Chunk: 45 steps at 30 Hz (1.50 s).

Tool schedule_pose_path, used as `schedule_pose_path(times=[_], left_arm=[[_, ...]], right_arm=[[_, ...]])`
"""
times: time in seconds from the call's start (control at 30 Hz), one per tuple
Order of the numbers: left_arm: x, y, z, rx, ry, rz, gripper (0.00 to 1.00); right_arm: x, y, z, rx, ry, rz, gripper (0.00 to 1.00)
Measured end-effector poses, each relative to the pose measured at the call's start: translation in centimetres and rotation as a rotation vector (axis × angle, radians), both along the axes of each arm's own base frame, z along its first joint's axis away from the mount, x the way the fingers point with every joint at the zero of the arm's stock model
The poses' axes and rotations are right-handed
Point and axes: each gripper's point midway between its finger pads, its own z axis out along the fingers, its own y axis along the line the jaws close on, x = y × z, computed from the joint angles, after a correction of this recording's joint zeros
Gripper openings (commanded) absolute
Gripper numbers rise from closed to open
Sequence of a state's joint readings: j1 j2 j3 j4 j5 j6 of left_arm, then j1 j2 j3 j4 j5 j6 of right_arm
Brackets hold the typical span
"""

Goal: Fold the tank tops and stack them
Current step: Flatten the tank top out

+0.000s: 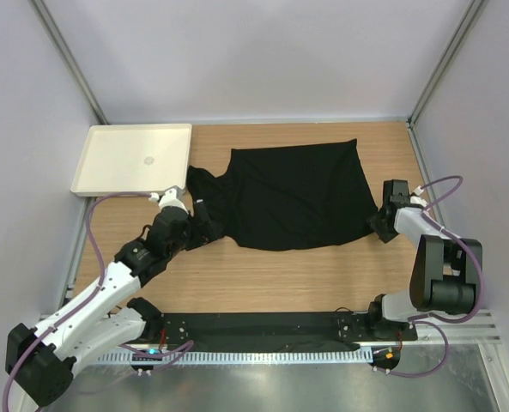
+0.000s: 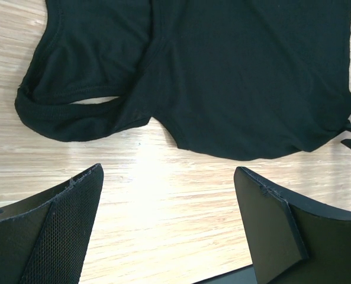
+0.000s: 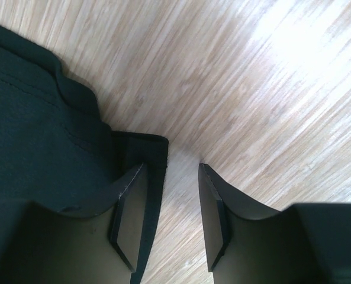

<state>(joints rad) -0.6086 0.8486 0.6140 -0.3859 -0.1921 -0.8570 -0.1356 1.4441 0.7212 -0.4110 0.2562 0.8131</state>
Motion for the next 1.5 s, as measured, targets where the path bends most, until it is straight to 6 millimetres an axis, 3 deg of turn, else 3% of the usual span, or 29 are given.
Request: schedule_pose_path(times=[0.17,0.3,0.33,0.5,0.67,0.8,0.87,1.0,1.17,1.3,1.5], left_arm=[[0.0,0.0,-0.1,0.003,0.003,0.001,0.91],[0.0,0.0,-0.7,0.015,0.021,0.000,0.91],[0.0,0.0,-0.9,0.018,0.025,0.000,0.91],[-0.2,-0.2,-1.6,0.029,0.046,-0.002,0.86],[-1.5,-2.2,-4.1,0.092,0.109,-0.062,0.82],[-2.9,-4.4,-6.8,0.168,0.182,-0.130,0.67],[-3.2,-5.2,-7.6,0.197,0.205,-0.153,0.64],[-2.8,-6.9,-8.9,0.229,0.233,-0.179,0.61],[-1.6,-8.5,-10.3,0.246,0.256,-0.186,0.41],[-0.7,-10.1,-11.4,0.257,0.280,-0.205,0.41],[0.6,-11.5,-12.0,0.256,0.287,-0.207,0.47]], right_arm=[[0.1,-0.1,0.0,0.008,-0.024,-0.015,0.36],[0.7,0.0,-0.2,0.013,-0.040,-0.018,0.13],[1.0,-0.1,-0.2,0.013,-0.047,-0.021,0.01],[1.8,-0.3,-0.2,0.011,-0.068,-0.034,0.01],[0.2,-0.7,0.5,-0.017,-0.050,-0.050,0.01],[-1.4,-1.0,3.0,-0.050,-0.082,-0.064,0.01],[-1.6,-1.1,4.2,-0.056,-0.112,-0.066,0.01],[-2.0,-1.0,5.1,-0.057,-0.134,-0.066,0.01],[-2.4,-0.7,4.6,-0.041,-0.109,-0.059,0.01],[-2.4,-0.4,4.1,-0.027,-0.088,-0.052,0.01],[-2.4,-0.1,3.9,-0.012,-0.085,-0.044,0.01]])
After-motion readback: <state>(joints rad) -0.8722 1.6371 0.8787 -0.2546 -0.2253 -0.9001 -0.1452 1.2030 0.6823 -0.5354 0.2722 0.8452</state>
